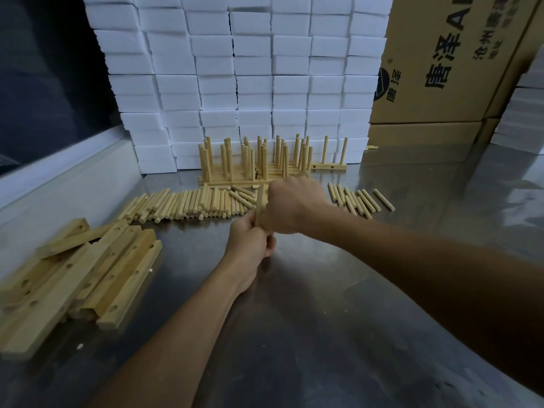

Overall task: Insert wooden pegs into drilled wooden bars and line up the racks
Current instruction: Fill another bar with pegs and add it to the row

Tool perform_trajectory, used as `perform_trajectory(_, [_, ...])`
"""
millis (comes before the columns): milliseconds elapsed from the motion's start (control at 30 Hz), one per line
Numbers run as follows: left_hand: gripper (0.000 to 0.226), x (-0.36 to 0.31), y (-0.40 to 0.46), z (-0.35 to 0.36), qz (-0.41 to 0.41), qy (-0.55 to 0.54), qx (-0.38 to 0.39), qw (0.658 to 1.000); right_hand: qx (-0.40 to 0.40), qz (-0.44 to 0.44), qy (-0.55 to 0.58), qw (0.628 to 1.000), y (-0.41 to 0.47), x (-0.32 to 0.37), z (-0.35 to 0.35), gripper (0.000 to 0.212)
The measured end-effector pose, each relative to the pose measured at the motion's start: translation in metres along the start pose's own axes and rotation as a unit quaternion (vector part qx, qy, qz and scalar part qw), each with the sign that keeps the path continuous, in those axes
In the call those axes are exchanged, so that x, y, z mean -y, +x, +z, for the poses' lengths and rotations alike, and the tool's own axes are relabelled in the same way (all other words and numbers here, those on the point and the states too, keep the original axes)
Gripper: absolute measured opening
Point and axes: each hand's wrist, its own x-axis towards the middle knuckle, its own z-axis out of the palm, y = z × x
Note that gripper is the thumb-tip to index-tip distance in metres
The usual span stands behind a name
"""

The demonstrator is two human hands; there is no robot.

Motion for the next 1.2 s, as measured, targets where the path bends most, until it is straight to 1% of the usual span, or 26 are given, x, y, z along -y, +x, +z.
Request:
perform_trajectory(100, [0.025, 0.001, 0.0, 0.0, 0.004, 0.007, 0.004, 1.0, 0.034, 0.069, 0.074, 0.994, 0.005, 0.002, 0.001, 0.026])
perform_trajectory(300, [0.027, 0.002, -0.002, 0.002, 0.02, 0.034, 0.004, 0.999, 0.108, 0.134, 0.17, 0.97, 0.013, -0.004, 0.003, 0.015])
perform_trajectory(400, [0.026, 0.002, -0.003, 0.002, 0.024, 0.047, 0.007, 0.999, 0.136, 0.14, 0.205, 0.959, 0.015, -0.006, 0.003, 0.015])
perform_trajectory(467, [0.024, 0.001, -0.003, 0.002, 0.019, 0.042, 0.007, 0.999, 0.13, 0.131, 0.191, 0.964, 0.014, -0.006, 0.004, 0.014])
perform_trajectory(533, [0.022, -0.001, -0.002, 0.001, 0.008, 0.008, 0.015, 1.0, 0.106, 0.117, 0.171, 0.973, 0.013, -0.008, 0.003, 0.014])
perform_trajectory(700, [0.022, -0.006, 0.001, 0.0, -0.032, -0.119, 0.02, 0.992, 0.12, 0.07, 0.165, 0.977, 0.012, -0.017, -0.006, 0.014])
perform_trajectory(767, [0.023, -0.008, 0.002, -0.002, -0.049, -0.16, 0.012, 0.986, 0.093, 0.048, 0.147, 0.984, 0.013, -0.02, -0.009, 0.022])
perform_trajectory(833, [0.022, -0.009, 0.002, -0.005, -0.066, -0.201, 0.001, 0.977, 0.048, 0.041, 0.159, 0.985, 0.01, -0.025, -0.013, 0.038])
perform_trajectory(900, [0.022, -0.011, 0.003, -0.006, -0.082, -0.24, -0.017, 0.967, 0.001, 0.073, 0.225, 0.972, 0.005, -0.032, -0.016, 0.05])
perform_trajectory(933, [0.022, -0.012, 0.004, -0.007, -0.088, -0.253, -0.028, 0.963, -0.032, 0.1, 0.267, 0.958, 0.001, -0.036, -0.016, 0.052])
perform_trajectory(1000, [0.021, -0.012, 0.005, -0.008, -0.102, -0.283, -0.047, 0.953, -0.098, 0.165, 0.355, 0.915, -0.007, -0.045, -0.009, 0.054])
perform_trajectory(1033, [0.021, -0.012, 0.006, -0.009, -0.11, -0.306, -0.051, 0.944, -0.11, 0.194, 0.396, 0.891, -0.011, -0.047, -0.004, 0.055])
perform_trajectory(1067, [0.021, -0.013, 0.006, -0.01, -0.117, -0.333, -0.05, 0.934, -0.1, 0.216, 0.424, 0.874, -0.016, -0.049, 0.003, 0.054])
perform_trajectory(1100, [0.021, -0.013, 0.006, -0.012, -0.121, -0.357, -0.044, 0.925, -0.074, 0.225, 0.431, 0.87, -0.019, -0.049, 0.011, 0.051])
perform_trajectory(1200, [0.02, -0.013, 0.007, -0.019, -0.122, -0.399, -0.031, 0.908, 0.006, 0.222, 0.362, 0.905, -0.02, -0.043, 0.038, 0.034])
